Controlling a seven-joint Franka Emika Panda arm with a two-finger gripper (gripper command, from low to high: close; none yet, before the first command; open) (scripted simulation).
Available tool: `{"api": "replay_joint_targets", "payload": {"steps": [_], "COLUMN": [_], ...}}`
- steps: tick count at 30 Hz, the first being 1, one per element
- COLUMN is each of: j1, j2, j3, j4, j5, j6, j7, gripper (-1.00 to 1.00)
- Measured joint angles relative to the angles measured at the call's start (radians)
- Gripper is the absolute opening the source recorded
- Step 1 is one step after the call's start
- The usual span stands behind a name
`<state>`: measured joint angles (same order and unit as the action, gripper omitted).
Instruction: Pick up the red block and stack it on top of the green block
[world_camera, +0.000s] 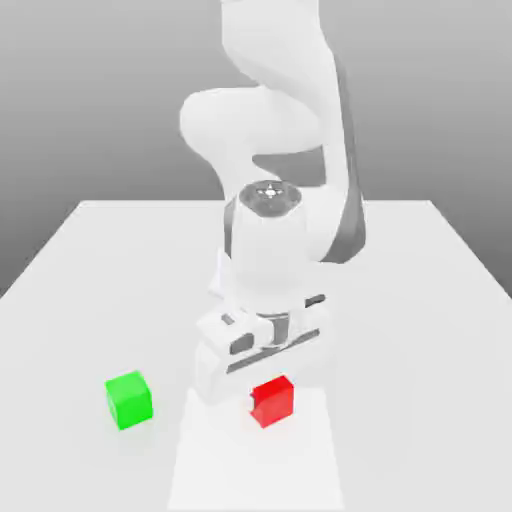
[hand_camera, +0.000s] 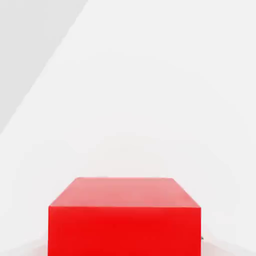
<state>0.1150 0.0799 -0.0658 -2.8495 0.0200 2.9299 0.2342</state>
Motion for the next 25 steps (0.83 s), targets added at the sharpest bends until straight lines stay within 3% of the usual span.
{"api": "replay_joint_targets", "payload": {"steps": [5, 13, 21, 22, 25], "j1": [-0.061, -0.262, -0.272, -0.282, -0.282], "j2": [-0.142, -0.203, -0.012, 0.017, 0.017], "j3": [-0.033, -0.247, -0.243, -0.228, -0.228], "j4": [-0.009, 0.054, 0.071, 0.071, 0.071], "j5": [-0.041, -0.104, 0.065, 0.093, 0.093], "j6": [-0.132, -0.253, -0.087, -0.061, -0.062], "j7": [-0.019, -0.280, -0.434, -0.454, -0.454], "gripper": [-1.00, -1.00, -1.00, 1.00, 1.00]}}
